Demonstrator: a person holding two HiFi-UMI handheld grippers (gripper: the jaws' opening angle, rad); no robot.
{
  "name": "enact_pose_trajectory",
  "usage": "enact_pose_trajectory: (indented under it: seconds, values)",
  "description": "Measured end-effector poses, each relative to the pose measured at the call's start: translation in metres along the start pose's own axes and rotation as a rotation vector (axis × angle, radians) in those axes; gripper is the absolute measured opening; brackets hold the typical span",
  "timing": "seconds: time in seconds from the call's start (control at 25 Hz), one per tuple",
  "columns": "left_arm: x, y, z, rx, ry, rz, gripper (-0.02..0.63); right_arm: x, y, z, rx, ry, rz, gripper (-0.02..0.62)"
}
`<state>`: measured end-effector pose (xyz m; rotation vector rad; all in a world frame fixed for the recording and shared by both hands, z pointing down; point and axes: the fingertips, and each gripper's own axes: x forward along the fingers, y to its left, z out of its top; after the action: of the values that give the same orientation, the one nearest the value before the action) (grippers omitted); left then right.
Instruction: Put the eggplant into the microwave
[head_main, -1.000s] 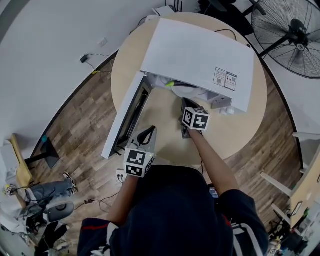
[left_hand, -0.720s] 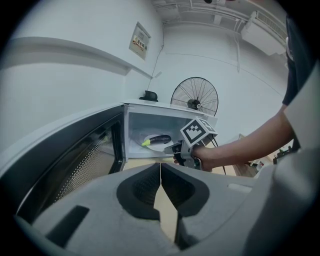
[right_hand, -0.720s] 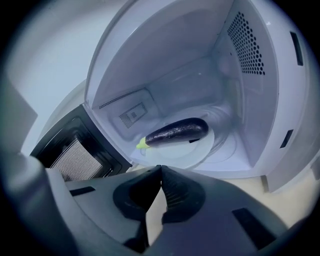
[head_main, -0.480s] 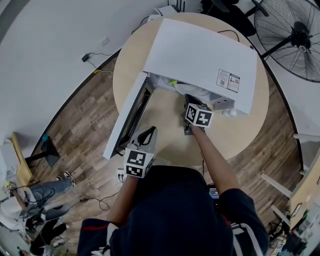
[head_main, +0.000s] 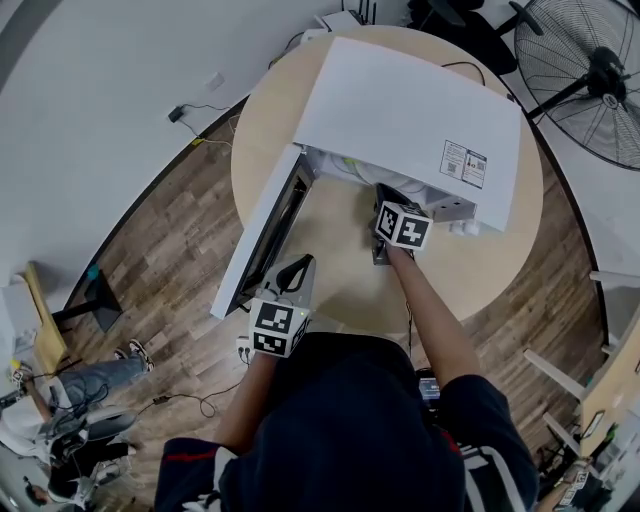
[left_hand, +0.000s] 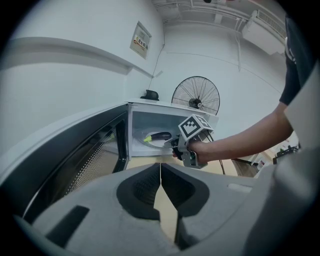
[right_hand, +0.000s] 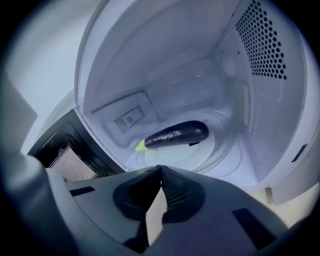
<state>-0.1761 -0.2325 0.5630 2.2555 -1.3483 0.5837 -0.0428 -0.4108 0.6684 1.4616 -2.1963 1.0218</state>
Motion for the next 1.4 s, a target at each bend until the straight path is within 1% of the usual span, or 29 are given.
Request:
enact_pose_trajectory:
  seconds: [0.36,0.64,0.84,1.04,1.24,1.4]
  values:
    - [-0.002,0.004,-0.001,-0.001,0.001,0.000,0.020,0.001,0.001,0.008,0.009,-0.009,-0.013,0.012]
    - [-0.001,0.002,0.006,0.005,-0.018,-0.015,0.020,-0.012,0.005,0.001,-0.016,0.005,0.009,0.012]
    - [0.000,-0.003,0.018,0.018,-0.047,-0.025,0.020,-0.031,0.021,-0.002,-0.077,0.017,0.055,0.012]
    - [-0.004,-0.007,0.030,0.028,-0.087,-0.014,0.020,-0.056,0.040,-0.004,-0.154,0.015,0.105,0.012]
    - [-0.010,-0.011,0.041,0.036,-0.126,0.009,0.020,-0.091,0.057,0.007,-0.245,-0.030,0.155,0.012]
    - [-0.017,-0.016,0.051,0.035,-0.165,0.033,0.020,-0.126,0.067,0.022,-0.294,-0.085,0.189,0.012]
